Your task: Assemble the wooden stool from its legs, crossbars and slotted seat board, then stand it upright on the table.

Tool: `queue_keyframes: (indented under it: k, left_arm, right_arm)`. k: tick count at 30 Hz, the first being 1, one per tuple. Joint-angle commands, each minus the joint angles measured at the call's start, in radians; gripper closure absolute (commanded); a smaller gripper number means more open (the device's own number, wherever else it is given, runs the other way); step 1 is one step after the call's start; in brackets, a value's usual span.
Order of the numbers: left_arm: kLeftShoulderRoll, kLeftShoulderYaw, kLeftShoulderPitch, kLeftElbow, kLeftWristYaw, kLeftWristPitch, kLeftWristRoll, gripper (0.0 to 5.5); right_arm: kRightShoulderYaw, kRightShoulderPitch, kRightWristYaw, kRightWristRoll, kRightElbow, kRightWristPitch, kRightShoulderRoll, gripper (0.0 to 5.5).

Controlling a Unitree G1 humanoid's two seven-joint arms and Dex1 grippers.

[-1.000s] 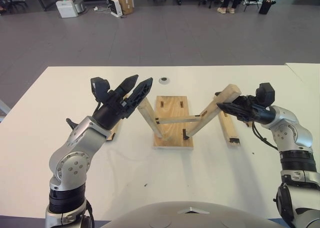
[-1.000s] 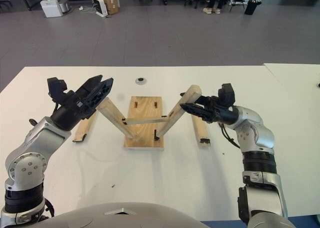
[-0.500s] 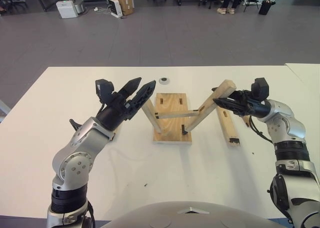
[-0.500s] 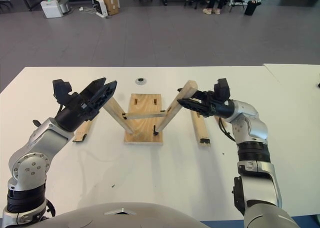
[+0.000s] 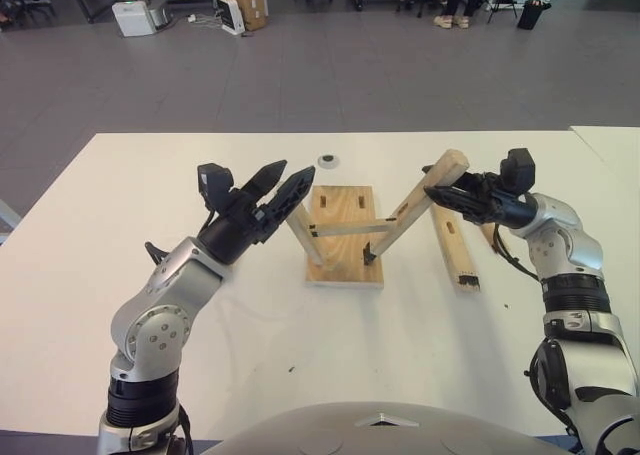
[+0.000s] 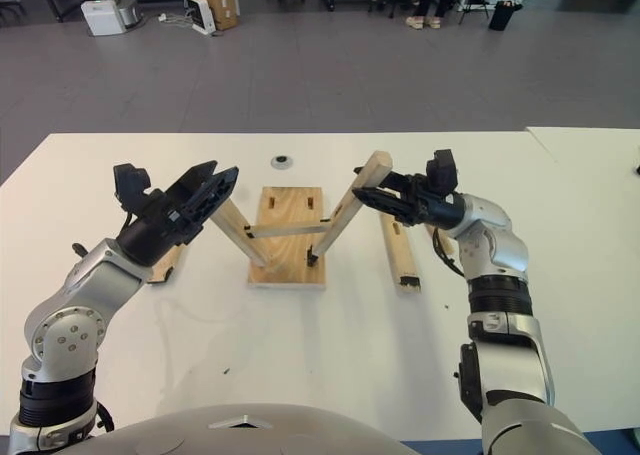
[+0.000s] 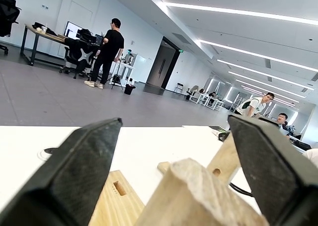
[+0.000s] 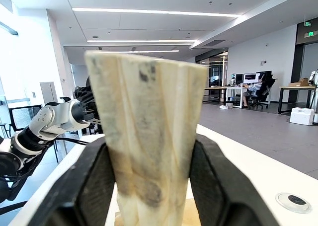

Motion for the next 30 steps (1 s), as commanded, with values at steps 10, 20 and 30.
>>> queue_keyframes:
  k: [10, 20, 30]
  left_arm:
    - [-0.002, -0.011, 0.022, 0.005, -0.006, 0.001, 0.023, 1.56]
    - [-0.013, -0.021, 0.024, 0.002, -0.003, 0.001, 0.027, 1.56]
    - [-0.036, -0.027, 0.046, 0.0, -0.005, -0.007, 0.046, 1.56]
  right_arm:
    - [0.005, -0.005, 0.049, -0.006, -0.02, 0.06, -0.048, 3.44]
    - [0.02, 0.025, 0.026, -0.047, -0.028, 0.0, -0.02, 3.44]
    - [0.095, 0.118, 0.088, -0.082, -0.112, -0.053, -0.072, 3.45]
